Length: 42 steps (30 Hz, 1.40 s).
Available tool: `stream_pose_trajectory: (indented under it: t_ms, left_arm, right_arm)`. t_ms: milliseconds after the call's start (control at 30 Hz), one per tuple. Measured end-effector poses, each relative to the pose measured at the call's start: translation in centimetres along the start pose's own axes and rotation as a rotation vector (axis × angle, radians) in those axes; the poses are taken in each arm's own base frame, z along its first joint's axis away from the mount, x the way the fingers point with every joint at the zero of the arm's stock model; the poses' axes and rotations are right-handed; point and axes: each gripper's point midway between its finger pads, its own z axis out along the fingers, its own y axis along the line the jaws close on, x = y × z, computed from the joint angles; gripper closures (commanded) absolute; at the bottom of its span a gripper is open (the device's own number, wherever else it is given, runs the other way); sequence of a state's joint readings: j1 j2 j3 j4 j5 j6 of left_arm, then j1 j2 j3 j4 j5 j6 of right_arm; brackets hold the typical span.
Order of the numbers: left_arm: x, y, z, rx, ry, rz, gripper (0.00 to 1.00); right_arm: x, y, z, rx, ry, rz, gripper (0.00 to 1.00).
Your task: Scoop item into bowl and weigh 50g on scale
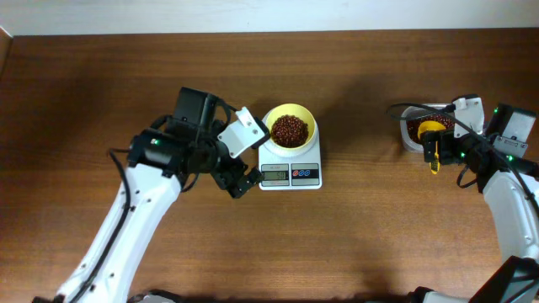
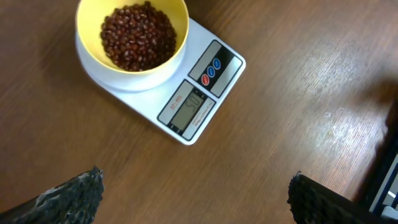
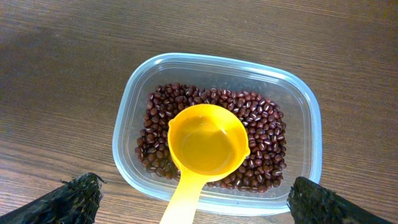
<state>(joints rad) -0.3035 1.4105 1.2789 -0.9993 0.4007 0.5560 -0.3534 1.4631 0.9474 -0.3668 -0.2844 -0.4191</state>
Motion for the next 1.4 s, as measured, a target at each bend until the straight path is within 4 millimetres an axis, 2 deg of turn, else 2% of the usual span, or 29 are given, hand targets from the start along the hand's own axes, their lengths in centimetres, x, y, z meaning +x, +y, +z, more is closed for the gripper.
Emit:
stream_pose_trajectory:
  t_ms: [133,200,300,400,600,667,733,933,1033,1100,1167,1200,1300,1367,1400]
  left_arm:
    - [0.3,-1.2,5.1,0.096,0.093,0.026,0.01]
    - [0.7,-1.8,6.9,0.127,0.131,0.036,0.01]
    - [1.4,-2.4,8.7,0.161,0.176,0.037,0.01]
    - [2.1,-1.2,10.2,0.11,0.205,-0.047,0.01]
    - [3.3,0.2,10.5,-0.005,0.256,-0.266,0.01]
    - [3.9,-0.1,10.8,-0.033,0.282,-0.302,0.01]
    - [3.7,-0.5,11.2,-0.054,0.287,-0.305,0.01]
    - [3.3,0.0,11.3,-0.077,0.269,-0.31,0.01]
    - [2.5,0.6,11.3,-0.104,0.227,-0.297,0.01]
    - [1.0,1.0,9.8,-0.138,0.156,-0.265,0.01]
    - [-1.7,1.1,6.2,-0.188,-0.001,-0.2,0.01]
    - [-2.0,1.2,4.4,-0.214,-0.065,-0.188,0.02]
    - [-0.4,2.6,0.5,-0.307,-0.221,-0.209,0.01]
    - [1.6,3.5,-2.2,-0.384,-0.363,-0.232,0.01]
    - [2.7,4.0,-4.3,-0.448,-0.477,-0.234,0.01]
  right_arm:
    - [0.0,0.0,0.0,0.0,0.0,0.0,0.01]
    - [0.0,0.0,0.0,0.0,0.0,0.0,0.01]
    - [0.0,0.0,0.0,0.0,0.0,0.0,0.01]
    - [0.0,0.0,0.0,0.0,0.0,0.0,0.01]
    - [0.0,0.0,0.0,0.0,0.0,-0.001,0.01]
    - [0.0,0.0,0.0,0.0,0.0,0.0,0.01]
    - [0.0,0.0,0.0,0.0,0.0,-0.001,0.01]
    - [0.0,0.0,0.0,0.0,0.0,-0.001,0.01]
    - [0.0,0.0,0.0,0.0,0.0,0.0,0.01]
    - [0.0,0.0,0.0,0.0,0.0,-0.001,0.01]
    - [0.0,0.0,0.0,0.0,0.001,-0.001,0.01]
    - [0.0,0.0,0.0,0.0,0.0,0.0,0.01]
    - [0.0,-0.1,0.0,0.004,0.001,-0.001,0.01]
    - [0.1,-0.1,0.0,0.006,0.003,-0.001,0.01]
    - [0.1,-0.1,0.0,0.006,0.003,-0.001,0.01]
